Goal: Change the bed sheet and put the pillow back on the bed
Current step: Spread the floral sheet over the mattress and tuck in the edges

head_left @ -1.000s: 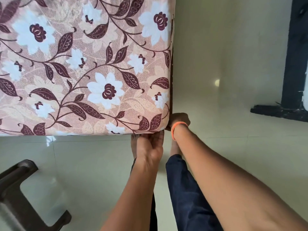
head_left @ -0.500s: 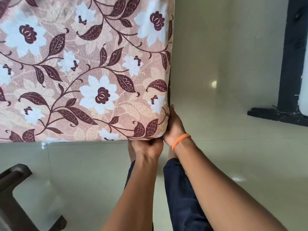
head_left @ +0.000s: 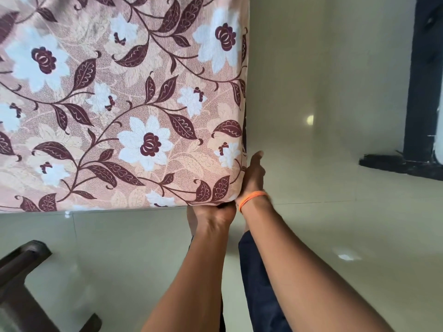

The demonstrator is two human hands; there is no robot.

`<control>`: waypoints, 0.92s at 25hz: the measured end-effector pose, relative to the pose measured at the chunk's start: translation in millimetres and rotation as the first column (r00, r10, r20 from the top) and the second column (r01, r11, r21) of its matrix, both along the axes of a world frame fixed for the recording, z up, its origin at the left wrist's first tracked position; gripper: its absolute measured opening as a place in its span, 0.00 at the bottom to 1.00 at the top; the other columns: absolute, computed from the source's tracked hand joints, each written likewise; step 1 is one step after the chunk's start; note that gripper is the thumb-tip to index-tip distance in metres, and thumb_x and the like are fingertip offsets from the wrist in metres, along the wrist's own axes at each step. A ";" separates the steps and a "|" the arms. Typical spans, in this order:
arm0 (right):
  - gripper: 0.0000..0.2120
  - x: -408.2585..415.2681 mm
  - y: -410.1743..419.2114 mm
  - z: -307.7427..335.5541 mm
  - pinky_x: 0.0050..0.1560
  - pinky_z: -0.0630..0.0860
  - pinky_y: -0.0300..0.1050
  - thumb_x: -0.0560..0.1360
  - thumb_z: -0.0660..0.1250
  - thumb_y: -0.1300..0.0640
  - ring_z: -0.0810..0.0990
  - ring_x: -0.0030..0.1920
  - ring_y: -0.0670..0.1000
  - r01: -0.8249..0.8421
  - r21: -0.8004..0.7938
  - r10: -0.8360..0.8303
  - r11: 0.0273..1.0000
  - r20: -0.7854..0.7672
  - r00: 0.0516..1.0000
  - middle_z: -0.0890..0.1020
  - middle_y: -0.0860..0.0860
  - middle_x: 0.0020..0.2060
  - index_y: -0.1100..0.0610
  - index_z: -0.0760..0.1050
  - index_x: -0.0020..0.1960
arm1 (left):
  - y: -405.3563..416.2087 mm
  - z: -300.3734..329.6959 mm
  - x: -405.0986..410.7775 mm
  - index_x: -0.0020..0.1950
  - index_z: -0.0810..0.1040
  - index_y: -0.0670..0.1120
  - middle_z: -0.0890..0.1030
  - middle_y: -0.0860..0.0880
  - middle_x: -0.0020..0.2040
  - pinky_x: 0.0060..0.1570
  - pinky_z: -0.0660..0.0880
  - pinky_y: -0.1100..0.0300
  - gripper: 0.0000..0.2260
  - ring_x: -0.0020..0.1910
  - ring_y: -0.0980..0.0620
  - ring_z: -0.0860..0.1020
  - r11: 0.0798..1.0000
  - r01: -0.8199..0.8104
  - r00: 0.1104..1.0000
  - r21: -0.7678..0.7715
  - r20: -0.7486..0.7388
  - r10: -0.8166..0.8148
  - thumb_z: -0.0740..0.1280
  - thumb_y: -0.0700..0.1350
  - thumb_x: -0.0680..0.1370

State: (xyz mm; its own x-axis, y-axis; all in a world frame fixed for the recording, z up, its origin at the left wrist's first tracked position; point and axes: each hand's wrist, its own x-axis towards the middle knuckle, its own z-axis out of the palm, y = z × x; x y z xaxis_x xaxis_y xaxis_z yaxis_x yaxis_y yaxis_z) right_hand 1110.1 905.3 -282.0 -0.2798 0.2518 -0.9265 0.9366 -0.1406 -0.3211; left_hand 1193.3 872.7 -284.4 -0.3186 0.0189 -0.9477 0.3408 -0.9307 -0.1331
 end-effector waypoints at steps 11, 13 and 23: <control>0.33 -21.4 3.7 17.8 0.51 0.74 0.49 0.81 0.49 0.38 0.80 0.52 0.63 -0.438 0.402 0.508 0.804 -0.081 0.858 0.83 0.61 0.48 0.63 0.81 0.48 | -0.8 -0.5 -1.4 0.67 0.78 0.47 0.80 0.42 0.64 0.55 0.76 0.38 0.22 0.61 0.35 0.79 0.996 -0.002 0.998 -0.089 0.059 0.008 0.64 0.54 0.76; 0.35 -14.7 5.0 16.5 0.55 0.78 0.54 0.74 0.49 0.29 0.83 0.49 0.59 -0.401 0.191 0.423 0.896 -0.089 0.902 0.85 0.57 0.45 0.56 0.83 0.43 | -0.8 2.6 -3.8 0.66 0.78 0.47 0.81 0.41 0.62 0.57 0.76 0.37 0.22 0.61 0.36 0.79 0.996 0.011 0.998 -0.087 0.060 -0.006 0.62 0.57 0.77; 0.36 -21.5 -7.9 22.5 0.65 0.72 0.53 0.77 0.52 0.31 0.77 0.59 0.60 -0.325 0.175 0.335 0.929 -0.034 0.941 0.72 0.60 0.61 0.60 0.77 0.62 | 4.7 13.3 -6.3 0.67 0.77 0.45 0.81 0.42 0.63 0.58 0.77 0.40 0.20 0.60 0.39 0.80 0.991 0.019 0.993 -0.130 0.115 -0.004 0.62 0.53 0.80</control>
State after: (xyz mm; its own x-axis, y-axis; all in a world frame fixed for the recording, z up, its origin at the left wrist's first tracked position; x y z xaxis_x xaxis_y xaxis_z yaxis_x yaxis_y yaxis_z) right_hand 1088.6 897.4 -259.5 -0.4290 0.2824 -0.8580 0.8984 0.2328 -0.3725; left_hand 1187.0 877.4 -271.1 -0.2086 -0.1049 -0.9724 0.3360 -0.9414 0.0295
